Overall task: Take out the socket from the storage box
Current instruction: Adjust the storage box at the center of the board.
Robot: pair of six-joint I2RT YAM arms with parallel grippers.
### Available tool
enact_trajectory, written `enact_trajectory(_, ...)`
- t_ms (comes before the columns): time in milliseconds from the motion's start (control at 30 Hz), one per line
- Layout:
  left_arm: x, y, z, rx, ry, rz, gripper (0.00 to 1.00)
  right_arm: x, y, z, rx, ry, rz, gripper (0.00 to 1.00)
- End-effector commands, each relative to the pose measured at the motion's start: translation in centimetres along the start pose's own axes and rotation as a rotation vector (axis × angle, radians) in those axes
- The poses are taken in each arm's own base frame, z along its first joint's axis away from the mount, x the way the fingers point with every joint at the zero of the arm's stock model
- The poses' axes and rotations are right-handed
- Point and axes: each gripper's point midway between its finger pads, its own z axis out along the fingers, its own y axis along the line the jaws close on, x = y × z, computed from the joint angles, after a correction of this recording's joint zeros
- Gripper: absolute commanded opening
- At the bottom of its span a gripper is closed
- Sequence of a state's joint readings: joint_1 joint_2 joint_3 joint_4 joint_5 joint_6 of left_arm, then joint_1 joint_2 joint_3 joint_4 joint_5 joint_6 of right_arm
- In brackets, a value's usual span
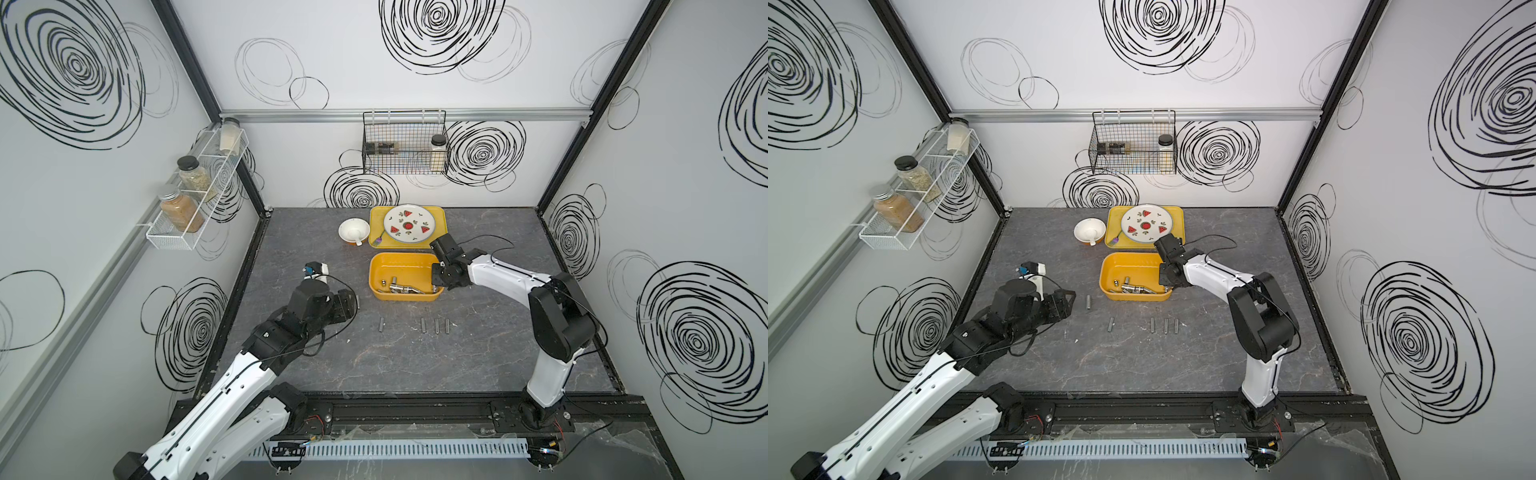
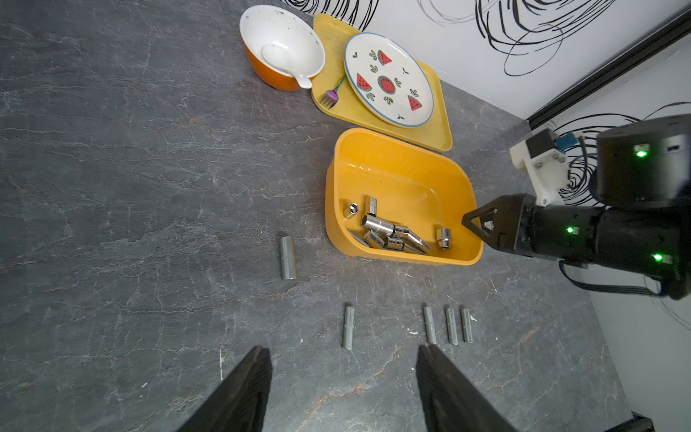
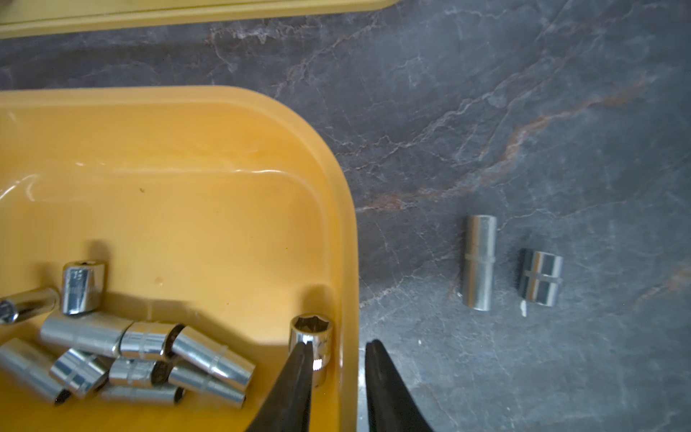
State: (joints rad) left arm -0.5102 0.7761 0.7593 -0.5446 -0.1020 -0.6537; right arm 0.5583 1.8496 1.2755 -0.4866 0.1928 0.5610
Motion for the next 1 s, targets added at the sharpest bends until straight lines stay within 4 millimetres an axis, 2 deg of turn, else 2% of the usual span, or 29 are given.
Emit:
enact_trajectory(0, -0.5, -0.6, 0.0, 0.035, -0.019, 0.006, 0.69, 0.3, -0.3, 0.7, 0.017, 0.054, -0.004, 0.17)
enact_trajectory(167, -0.7, -0.8, -0.5, 0.049, -0.036, 0.004, 0.69, 1.0, 0.0, 1.1, 0.007, 0.124, -0.023, 0.0)
enact_trajectory(333, -0.9, -0.9, -0.7, 0.061, -0.042, 0.0, 0.69, 1.7, 0.3, 1.5, -0.068, 0.269, -0.024, 0.0)
enact_trajectory(533, -1.6, -0.6, -1.1, 0.075, -0.065, -0.014, 0.69, 2.4, -0.4, 1.8, -0.116, 0.401, -0.004, 0.0)
enact_trajectory(633, -1.7, -0.6, -1.2, 0.083, -0.068, -0.014, 0.69, 2.5, -1.3, 1.9, -0.081, 0.43, 0.004, 0.0)
enact_trajectory(800, -1.7, -0.7, -1.3, 0.088, -0.07, -0.014, 0.69, 1.8, -0.7, 0.7, -0.095, 0.477, 0.004, 0.0)
enact_trajectory(967, -1.7, -0.8, -1.5, 0.095, -0.072, -0.012, 0.69, 1.6, -1.2, 0.1, -0.056, 0.527, -0.012, 0.0)
